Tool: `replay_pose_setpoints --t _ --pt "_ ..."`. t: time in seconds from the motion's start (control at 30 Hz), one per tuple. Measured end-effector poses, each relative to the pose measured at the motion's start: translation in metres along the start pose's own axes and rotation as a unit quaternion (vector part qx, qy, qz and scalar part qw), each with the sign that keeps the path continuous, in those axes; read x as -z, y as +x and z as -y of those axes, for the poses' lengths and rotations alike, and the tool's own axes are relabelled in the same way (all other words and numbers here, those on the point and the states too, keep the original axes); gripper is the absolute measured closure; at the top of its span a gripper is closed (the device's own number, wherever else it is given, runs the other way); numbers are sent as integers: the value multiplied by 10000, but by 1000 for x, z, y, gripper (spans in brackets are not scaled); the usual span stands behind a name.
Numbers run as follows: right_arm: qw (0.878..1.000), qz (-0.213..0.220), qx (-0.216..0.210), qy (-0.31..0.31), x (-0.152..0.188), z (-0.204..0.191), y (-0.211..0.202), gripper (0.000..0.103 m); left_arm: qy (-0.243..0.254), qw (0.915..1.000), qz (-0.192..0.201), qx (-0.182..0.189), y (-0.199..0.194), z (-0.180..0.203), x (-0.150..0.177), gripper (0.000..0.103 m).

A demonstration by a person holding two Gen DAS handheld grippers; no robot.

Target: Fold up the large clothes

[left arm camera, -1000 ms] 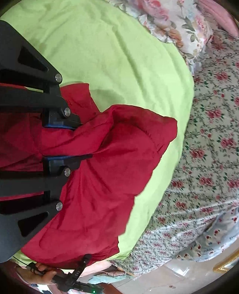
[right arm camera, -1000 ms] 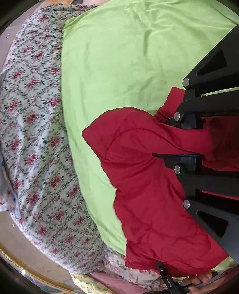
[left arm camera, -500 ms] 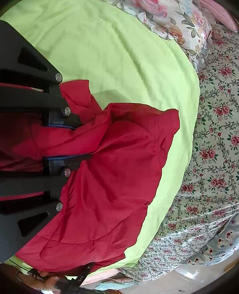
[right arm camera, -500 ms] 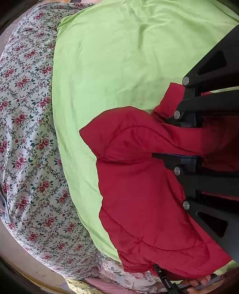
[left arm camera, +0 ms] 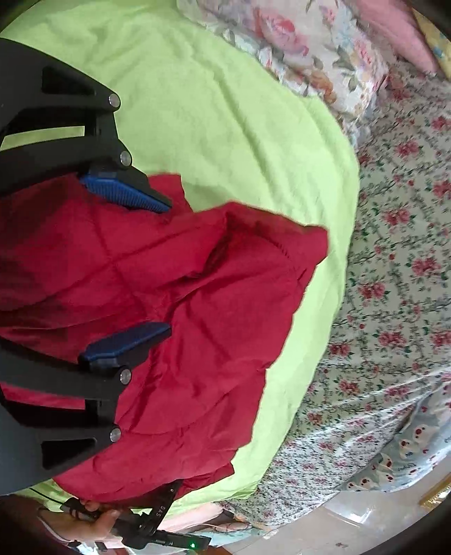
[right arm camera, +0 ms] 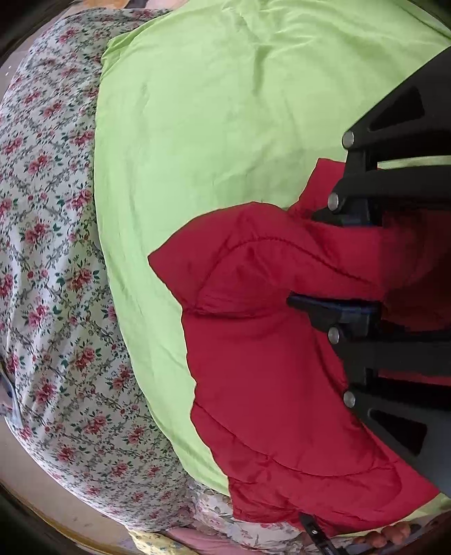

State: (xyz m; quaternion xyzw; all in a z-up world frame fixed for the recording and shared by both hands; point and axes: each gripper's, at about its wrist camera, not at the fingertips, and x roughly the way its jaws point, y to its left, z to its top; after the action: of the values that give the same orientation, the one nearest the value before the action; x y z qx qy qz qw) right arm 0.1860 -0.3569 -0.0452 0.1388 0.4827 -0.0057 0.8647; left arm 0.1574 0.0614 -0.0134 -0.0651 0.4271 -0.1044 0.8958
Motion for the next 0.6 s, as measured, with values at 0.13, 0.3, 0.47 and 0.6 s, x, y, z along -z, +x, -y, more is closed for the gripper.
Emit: replay_pose_setpoints --t 0.13,0.3,0.47,0.6 --pt "9997 164 1 167 3 6 -13 52 -61 9998 213 -12 -19 -4 4 36" --pt "9990 426 -90 128 8 6 -36 43 13 9995 317 75 -36 0 16 36" --pt "9980 625 -121 -17 18 2 -63 42 82 9993 320 200 -45 6 30 36" --pt "9972 705 -194 -141 31 -1 -84 40 102 9992 279 271 -50 9 43 36"
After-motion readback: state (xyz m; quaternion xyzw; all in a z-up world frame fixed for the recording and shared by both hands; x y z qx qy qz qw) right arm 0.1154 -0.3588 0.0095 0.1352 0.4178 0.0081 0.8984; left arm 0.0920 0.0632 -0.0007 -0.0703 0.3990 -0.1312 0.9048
